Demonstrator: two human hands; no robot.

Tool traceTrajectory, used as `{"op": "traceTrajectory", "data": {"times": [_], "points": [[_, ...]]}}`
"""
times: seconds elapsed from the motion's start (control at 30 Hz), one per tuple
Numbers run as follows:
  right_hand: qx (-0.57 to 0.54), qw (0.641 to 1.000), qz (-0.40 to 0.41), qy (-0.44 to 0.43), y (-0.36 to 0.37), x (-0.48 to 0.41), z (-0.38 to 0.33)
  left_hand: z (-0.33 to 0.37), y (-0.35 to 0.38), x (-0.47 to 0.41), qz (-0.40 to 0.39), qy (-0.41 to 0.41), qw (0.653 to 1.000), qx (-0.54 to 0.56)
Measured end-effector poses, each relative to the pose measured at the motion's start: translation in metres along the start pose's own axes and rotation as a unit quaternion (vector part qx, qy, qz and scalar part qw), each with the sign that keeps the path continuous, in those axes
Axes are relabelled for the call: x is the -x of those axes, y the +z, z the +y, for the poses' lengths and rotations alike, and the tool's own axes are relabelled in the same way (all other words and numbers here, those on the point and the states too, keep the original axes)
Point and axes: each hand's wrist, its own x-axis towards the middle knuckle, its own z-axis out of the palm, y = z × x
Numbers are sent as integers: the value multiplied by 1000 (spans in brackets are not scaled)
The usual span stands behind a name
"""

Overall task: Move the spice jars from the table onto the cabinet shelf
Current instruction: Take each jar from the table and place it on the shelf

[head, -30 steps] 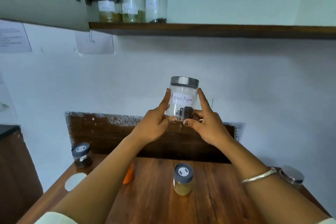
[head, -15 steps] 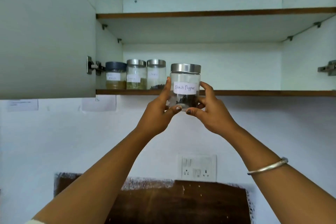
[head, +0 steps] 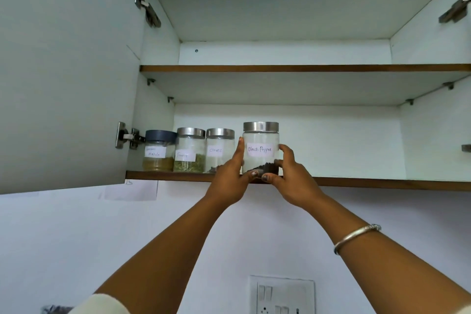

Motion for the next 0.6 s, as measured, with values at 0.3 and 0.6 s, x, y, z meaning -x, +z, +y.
{"op": "traceTrajectory", "data": {"times": [0.3, 0.6], "points": [[88, 995, 44, 6, 23, -30, 24, -31, 23, -24, 45, 11, 993, -110], [246, 959, 134, 35, 50, -38, 28, -39, 42, -34, 103, -22, 966, -237]]}}
